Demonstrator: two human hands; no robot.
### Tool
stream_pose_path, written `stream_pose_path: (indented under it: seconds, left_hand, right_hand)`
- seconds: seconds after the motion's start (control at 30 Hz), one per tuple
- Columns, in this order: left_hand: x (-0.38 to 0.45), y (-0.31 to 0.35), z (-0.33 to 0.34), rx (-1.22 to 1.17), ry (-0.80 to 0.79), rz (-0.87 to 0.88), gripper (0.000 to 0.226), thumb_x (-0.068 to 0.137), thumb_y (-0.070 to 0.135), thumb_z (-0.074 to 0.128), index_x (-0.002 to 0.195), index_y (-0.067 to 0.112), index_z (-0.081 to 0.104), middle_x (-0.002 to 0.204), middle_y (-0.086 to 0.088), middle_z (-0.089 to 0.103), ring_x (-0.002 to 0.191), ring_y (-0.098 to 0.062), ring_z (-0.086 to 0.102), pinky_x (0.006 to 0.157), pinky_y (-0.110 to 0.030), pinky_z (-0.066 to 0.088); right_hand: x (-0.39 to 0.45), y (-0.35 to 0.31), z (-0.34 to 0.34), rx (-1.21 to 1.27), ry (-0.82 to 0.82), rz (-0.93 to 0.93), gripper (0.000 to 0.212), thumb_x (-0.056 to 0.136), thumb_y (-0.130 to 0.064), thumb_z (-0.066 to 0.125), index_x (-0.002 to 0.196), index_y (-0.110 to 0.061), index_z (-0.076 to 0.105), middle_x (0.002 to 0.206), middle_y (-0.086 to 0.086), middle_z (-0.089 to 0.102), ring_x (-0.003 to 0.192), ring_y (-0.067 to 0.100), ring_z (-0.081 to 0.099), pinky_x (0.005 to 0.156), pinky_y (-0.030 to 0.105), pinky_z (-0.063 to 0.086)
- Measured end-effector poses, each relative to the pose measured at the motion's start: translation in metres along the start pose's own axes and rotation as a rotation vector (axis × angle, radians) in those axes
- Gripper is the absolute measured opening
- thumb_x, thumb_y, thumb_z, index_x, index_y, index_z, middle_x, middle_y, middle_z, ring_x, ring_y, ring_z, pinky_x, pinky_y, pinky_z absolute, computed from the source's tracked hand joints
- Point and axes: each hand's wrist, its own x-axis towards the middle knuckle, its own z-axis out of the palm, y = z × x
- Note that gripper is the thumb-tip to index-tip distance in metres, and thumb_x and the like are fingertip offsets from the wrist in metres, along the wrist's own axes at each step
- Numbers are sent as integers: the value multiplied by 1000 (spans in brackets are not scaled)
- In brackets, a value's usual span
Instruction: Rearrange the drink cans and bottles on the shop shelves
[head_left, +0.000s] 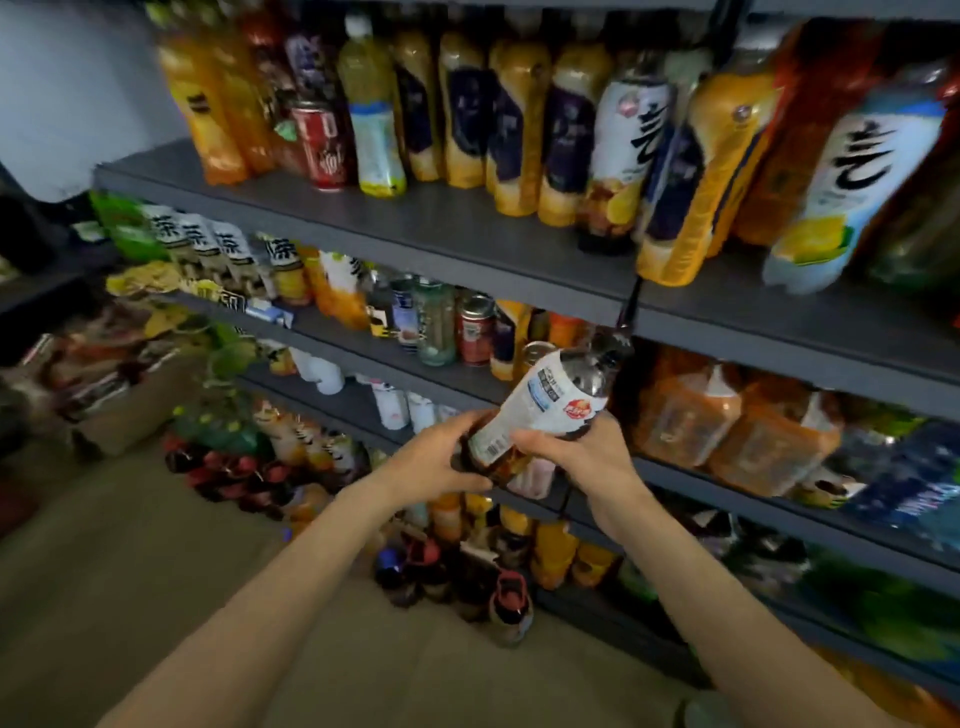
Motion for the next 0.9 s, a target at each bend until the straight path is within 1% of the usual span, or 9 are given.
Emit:
stream_pose_path:
  seconds: [0.07, 0.13, 0.3, 0.4, 0.5, 0.67, 0.73, 0.83, 0.9]
  left_hand:
    - [8, -32, -11, 41, 43, -34, 67, 85, 19, 67, 142, 17, 31, 133, 5, 45, 118, -11, 46, 80, -7, 37]
    - [19, -55, -19, 78, 101, -92, 58, 89, 15, 62, 140, 14, 35, 132, -5, 50, 112, -22, 54, 78, -20, 40]
    - [68, -73, -16, 86, 166, -45, 53, 91, 14, 57, 140, 14, 36, 135, -11, 49, 118, -27, 50, 89, -33, 43]
    - [104, -65, 0, 36, 214, -17, 56, 88, 13, 61, 139, 15, 38, 136, -13, 46, 122, -29, 46, 97, -39, 41]
    - [133, -50, 13, -36, 265, 11, 59, 86, 17, 64, 139, 13, 37, 139, -13, 42, 125, -29, 44, 100, -39, 40]
    - [183, -27, 28, -150, 320, -90, 74, 81, 32, 70, 141, 11, 32, 142, -13, 38, 129, -28, 40, 100, -37, 36]
    - [195, -21, 39, -154, 337, -135, 75, 79, 36, 71, 138, 10, 34, 139, -13, 38, 127, -30, 40, 98, -38, 37]
    - [201, -17, 52, -106, 441, -164, 68, 79, 36, 71, 132, 8, 40, 136, -11, 37, 125, -29, 42, 94, -40, 40]
    - [198, -20, 50, -124, 486, -151, 62, 78, 34, 72, 128, 9, 46, 134, -10, 40, 120, -28, 46, 91, -36, 41]
  right_hand:
    - [11, 9, 29, -42, 88, 4, 63, 64, -11, 84, 121, -12, 58, 119, 1, 65, 108, 14, 61, 95, 37, 50]
    - [18, 18, 42, -111, 178, 2, 70, 62, -17, 86, 124, -14, 55, 120, -1, 64, 111, 14, 59, 97, 40, 49]
    - [27, 38, 23, -241, 424, 52, 72, 63, -18, 85, 127, -17, 52, 118, -1, 64, 109, 17, 59, 92, 40, 51]
    - [27, 44, 3, -333, 514, 67, 70, 62, -18, 85, 125, -14, 53, 115, 0, 64, 103, 14, 59, 86, 32, 49]
    - [32, 47, -11, -407, 536, 19, 64, 63, -15, 85, 118, -11, 53, 106, -3, 62, 95, 9, 55, 78, 22, 42]
    - [56, 50, -16, -426, 549, -58, 69, 63, -13, 85, 122, -12, 50, 104, -11, 54, 99, 3, 51, 75, 5, 37]
    - [70, 52, -15, -437, 558, -94, 69, 61, -16, 86, 121, -12, 51, 104, -11, 55, 99, 4, 52, 78, 9, 40]
    - [90, 56, -16, -428, 576, -111, 69, 61, -17, 86, 120, -12, 52, 103, -11, 56, 97, 2, 52, 72, 0, 37]
    - [101, 60, -15, -441, 597, -101, 67, 61, -18, 86, 119, -12, 52, 104, -11, 57, 99, 4, 53, 76, 4, 40]
